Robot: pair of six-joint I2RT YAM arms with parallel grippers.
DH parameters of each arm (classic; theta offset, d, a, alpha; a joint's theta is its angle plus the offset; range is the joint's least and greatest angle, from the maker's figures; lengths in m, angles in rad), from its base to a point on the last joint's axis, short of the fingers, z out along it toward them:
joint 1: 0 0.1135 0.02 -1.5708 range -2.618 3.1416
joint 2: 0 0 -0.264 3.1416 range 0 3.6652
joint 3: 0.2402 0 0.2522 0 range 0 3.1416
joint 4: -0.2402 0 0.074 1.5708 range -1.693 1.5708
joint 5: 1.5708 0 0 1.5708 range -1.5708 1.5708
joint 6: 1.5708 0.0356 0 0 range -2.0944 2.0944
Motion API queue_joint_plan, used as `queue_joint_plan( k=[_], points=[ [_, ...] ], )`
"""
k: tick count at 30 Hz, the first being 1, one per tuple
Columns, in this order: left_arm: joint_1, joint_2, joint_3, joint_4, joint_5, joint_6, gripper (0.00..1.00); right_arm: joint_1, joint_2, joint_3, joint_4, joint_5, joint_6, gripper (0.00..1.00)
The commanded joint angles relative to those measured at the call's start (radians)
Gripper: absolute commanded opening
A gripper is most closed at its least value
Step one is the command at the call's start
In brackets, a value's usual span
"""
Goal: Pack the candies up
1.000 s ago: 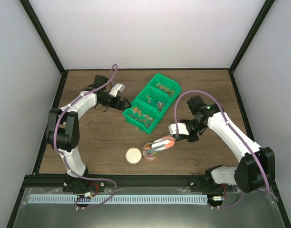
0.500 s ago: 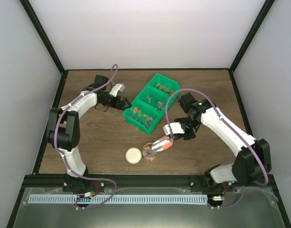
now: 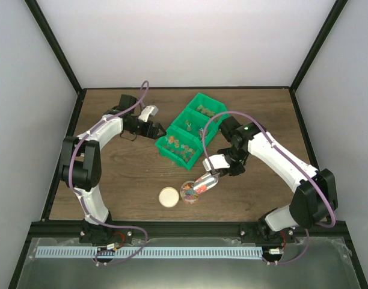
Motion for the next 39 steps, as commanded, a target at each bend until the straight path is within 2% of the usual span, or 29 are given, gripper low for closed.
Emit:
queue_joint_plan(
  k=[1, 10, 14, 20, 24, 29, 34, 39],
  points=[
    [-0.001, 0.016, 0.018, -0.006, 0.018, -0.007, 0.92, 0.023, 0.017, 0.066, -0.03, 0.029, 0.013, 0.01],
    [-0.001, 0.004, -0.002, 0.005, 0.014, -0.011, 0.91, 0.032, 0.029, 0.087, -0.024, 0.036, 0.035, 0.01],
    [0.004, -0.025, -0.009, -0.001, 0.007, 0.004, 0.91, -0.01, 0.017, 0.09, 0.058, -0.038, 0.128, 0.01],
    [0.032, -0.111, 0.0, 0.009, -0.002, 0.033, 0.95, -0.231, 0.002, 0.072, 0.325, -0.279, 0.421, 0.01],
    [0.06, -0.155, 0.038, 0.034, -0.018, 0.034, 1.0, -0.399, -0.043, -0.051, 0.579, -0.371, 0.678, 0.01],
    [0.086, -0.148, 0.137, -0.008, -0.116, 0.056, 1.0, -0.544, -0.06, -0.216, 0.85, -0.327, 0.93, 0.01],
    [0.121, -0.13, 0.178, 0.001, -0.191, 0.005, 1.0, -0.575, -0.031, -0.296, 1.013, -0.228, 1.174, 0.02],
    [0.127, -0.11, 0.19, -0.017, -0.288, 0.021, 1.0, -0.575, -0.005, -0.379, 1.134, -0.142, 1.311, 0.04]
  ],
)
